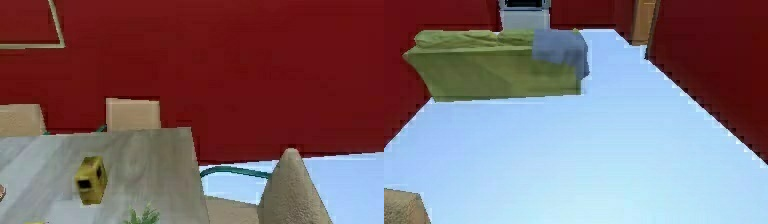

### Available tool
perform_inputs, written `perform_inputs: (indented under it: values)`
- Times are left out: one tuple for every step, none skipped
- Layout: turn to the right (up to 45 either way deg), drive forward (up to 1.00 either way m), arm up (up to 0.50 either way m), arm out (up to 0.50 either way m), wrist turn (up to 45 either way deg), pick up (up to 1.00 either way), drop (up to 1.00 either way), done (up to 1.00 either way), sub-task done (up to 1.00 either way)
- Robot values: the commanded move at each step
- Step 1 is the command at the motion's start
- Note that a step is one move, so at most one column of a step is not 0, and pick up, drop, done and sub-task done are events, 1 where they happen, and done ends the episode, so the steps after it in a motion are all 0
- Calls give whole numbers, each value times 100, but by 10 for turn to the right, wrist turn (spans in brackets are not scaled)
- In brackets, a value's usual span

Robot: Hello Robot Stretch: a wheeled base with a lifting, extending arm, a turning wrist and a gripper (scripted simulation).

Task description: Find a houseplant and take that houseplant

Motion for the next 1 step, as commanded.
perform_inputs:
  values:
    - [450, 0, 0, 0, 0, 0, 0, 0, 0]
